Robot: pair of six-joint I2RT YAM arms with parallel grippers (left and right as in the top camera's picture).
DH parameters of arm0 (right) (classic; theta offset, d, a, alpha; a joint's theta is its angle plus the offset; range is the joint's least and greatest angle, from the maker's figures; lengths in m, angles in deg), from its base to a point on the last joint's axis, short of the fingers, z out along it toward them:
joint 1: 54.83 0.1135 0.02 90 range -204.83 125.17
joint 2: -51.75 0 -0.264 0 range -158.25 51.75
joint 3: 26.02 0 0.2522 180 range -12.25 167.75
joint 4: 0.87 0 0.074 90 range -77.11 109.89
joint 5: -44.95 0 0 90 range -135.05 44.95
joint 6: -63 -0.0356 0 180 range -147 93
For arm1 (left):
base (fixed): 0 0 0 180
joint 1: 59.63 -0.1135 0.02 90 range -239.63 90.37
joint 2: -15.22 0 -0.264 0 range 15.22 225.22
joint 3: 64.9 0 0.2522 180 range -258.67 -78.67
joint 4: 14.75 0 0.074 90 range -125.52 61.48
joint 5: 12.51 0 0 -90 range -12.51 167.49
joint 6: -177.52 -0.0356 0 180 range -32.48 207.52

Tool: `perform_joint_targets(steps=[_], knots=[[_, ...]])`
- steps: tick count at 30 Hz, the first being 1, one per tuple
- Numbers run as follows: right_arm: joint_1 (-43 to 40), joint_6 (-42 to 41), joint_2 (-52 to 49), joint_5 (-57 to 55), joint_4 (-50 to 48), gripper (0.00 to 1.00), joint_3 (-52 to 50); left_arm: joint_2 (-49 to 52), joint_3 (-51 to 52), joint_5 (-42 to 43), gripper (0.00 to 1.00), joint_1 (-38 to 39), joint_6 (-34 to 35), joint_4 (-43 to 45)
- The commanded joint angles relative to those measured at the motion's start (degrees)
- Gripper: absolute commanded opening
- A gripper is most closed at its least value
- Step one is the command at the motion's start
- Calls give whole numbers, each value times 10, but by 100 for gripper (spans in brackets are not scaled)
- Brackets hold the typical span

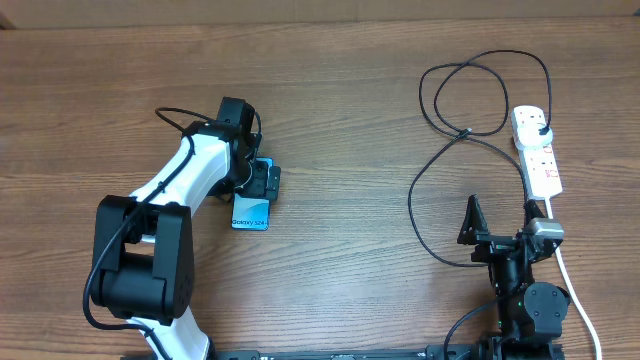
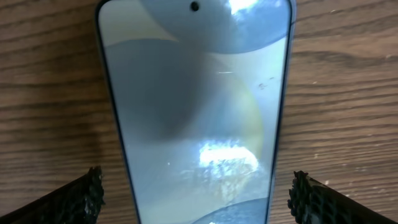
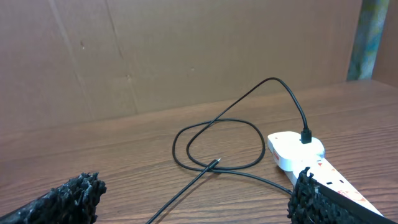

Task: Plug charger to phone and switch on socket
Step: 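Move the left gripper over the phone and lower onto it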

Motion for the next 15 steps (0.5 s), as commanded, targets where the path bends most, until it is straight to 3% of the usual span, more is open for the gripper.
perform_joint_targets(steps=[1,15], knots=[[3,4,5,-3,-3,100,-6,7,-9,19,100,0,6,5],[3,4,5,-3,-3,100,-6,15,-3,0,100,0,37,42]])
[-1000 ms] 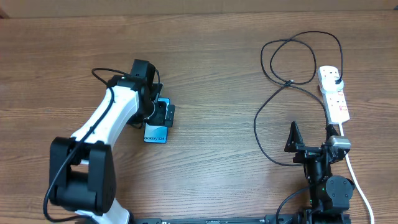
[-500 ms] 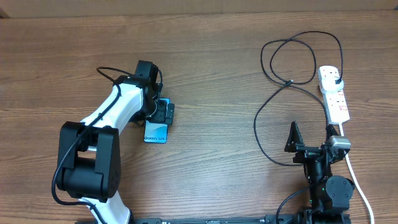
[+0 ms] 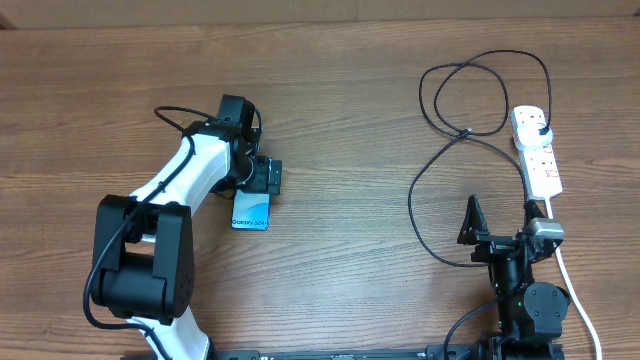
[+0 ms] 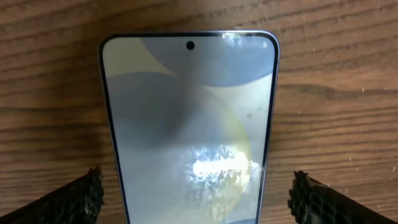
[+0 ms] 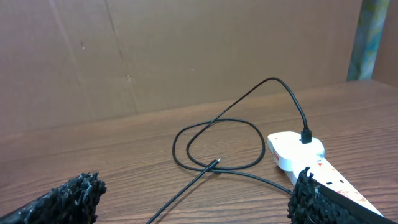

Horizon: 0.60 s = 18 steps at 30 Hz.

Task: Plug charger to phone and switch on socket
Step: 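Move the left gripper over the phone and lower onto it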

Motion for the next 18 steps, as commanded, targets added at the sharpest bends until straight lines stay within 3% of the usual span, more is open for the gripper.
perform_joint_targets(steps=[1,18], knots=[[3,4,4,-3,-3,100,-6,17,-2,-6,100,0,15,9],[3,4,5,-3,-3,100,-6,122,-2,10,100,1,53,-38]])
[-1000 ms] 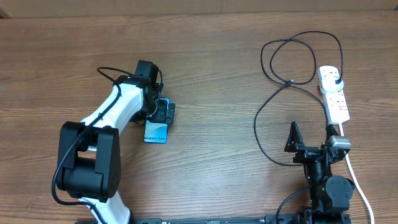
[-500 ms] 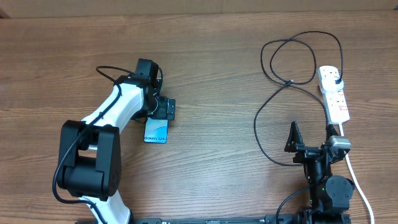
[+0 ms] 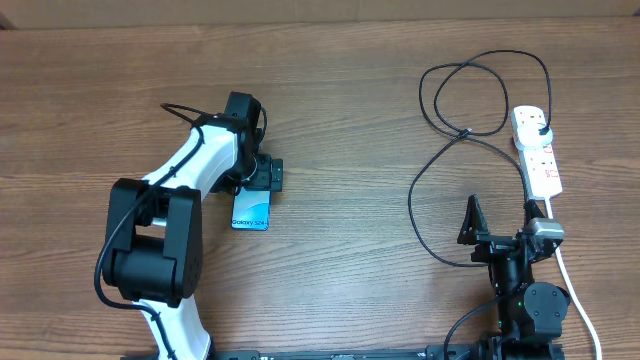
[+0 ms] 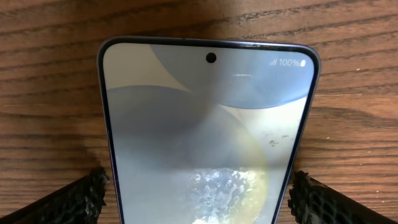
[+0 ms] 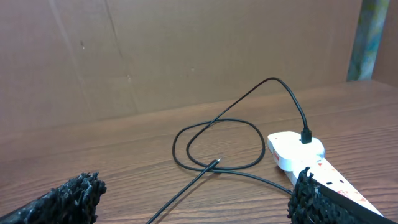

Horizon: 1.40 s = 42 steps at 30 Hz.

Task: Plug charger to phone and switch on socket
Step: 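Move the left gripper over the phone and lower onto it, then close the left gripper on the phone's bottom edge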

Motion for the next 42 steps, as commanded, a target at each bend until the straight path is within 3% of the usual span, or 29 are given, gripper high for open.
perform_joint_targets(steps=[1,7,19,28,42], knots=[[3,4,5,-3,-3,100,-6,64,38,34,99,-3,14,-5],[3,4,5,-3,-3,100,-6,64,38,61,100,0,-16,-12],[3,4,5,-3,-3,100,-6,64,39,10,100,12,-16,-45],[3,4,4,-3,-3,100,-6,64,47,30,100,12,1,-28],[3,4,5,-3,-3,100,-6,64,47,49,77,12,2,-17]])
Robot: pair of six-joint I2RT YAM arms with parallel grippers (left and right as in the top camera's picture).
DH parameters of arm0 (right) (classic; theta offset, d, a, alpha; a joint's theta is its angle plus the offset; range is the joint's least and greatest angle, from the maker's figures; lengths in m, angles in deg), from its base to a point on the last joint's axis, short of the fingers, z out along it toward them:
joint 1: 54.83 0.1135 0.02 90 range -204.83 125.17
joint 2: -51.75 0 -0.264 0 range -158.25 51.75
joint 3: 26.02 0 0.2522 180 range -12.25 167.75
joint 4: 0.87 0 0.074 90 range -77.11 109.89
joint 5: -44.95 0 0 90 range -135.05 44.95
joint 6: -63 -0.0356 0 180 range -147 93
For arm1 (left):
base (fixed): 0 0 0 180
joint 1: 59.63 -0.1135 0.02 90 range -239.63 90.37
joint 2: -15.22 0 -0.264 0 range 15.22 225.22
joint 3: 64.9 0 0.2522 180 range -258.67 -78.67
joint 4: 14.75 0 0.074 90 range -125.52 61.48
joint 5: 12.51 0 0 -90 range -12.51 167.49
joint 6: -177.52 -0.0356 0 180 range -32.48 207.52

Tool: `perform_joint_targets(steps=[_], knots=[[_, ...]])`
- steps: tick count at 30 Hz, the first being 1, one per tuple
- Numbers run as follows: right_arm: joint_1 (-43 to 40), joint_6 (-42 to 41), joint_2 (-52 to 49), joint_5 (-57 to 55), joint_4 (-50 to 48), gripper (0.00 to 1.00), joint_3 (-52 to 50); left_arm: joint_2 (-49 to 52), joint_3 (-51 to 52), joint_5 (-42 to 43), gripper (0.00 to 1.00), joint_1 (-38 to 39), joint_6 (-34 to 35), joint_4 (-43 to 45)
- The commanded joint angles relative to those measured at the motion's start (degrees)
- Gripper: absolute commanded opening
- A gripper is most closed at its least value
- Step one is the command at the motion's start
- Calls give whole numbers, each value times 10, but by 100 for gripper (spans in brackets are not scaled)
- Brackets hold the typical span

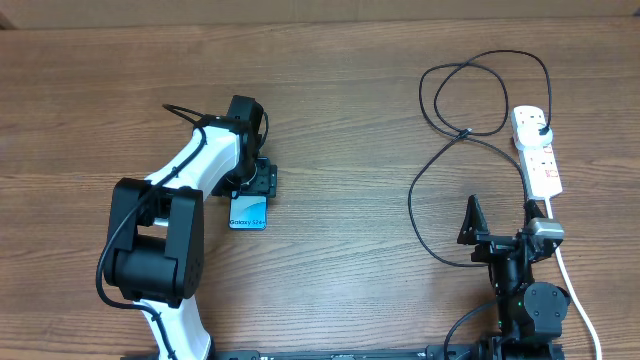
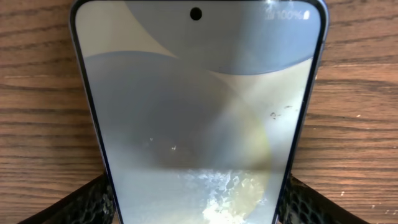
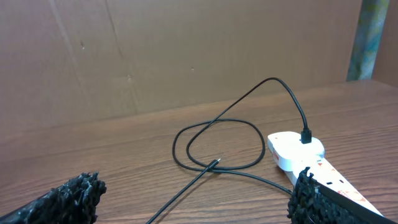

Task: Plug charger to phone and switch on socket
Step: 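Close the left gripper on the phone's bottom edge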

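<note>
The phone (image 1: 249, 213) lies face up on the wooden table, its lit screen (image 2: 196, 106) filling the left wrist view. My left gripper (image 1: 257, 184) reaches down over its far end, and both fingers (image 2: 99, 199) press against the phone's long sides. The black charger cable (image 1: 440, 160) loops across the right half of the table, its free plug tip (image 3: 215, 163) lying on the wood. Its other end sits in the white power strip (image 1: 537, 150). My right gripper (image 3: 189, 202) stands open near the front edge, well short of the plug.
A brown cardboard wall (image 3: 186, 56) closes off the back of the table. The strip's white lead (image 1: 575, 290) runs past the right arm's base to the front edge.
The left gripper's fingers stood a little apart from the phone's sides; now they touch both sides. The phone sits larger in the left wrist view. The right arm has not moved.
The left gripper hung open over the phone, close at first, then higher with the phone's top edge in view, then lower again. Now its fingers are against the phone's sides. Cable, strip and right gripper stayed where they were.
</note>
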Motion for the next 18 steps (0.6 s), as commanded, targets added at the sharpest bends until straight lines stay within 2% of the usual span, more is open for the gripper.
perform_joint_targets(steps=[1,10,18], knots=[[3,4,5,-3,-3,100,-6,63,42,76,76,2,4,5],[3,4,5,-3,-3,100,-6,62,17,112,70,2,4,-30],[3,4,5,-3,-3,100,-6,62,-44,224,69,2,-6,-83]])
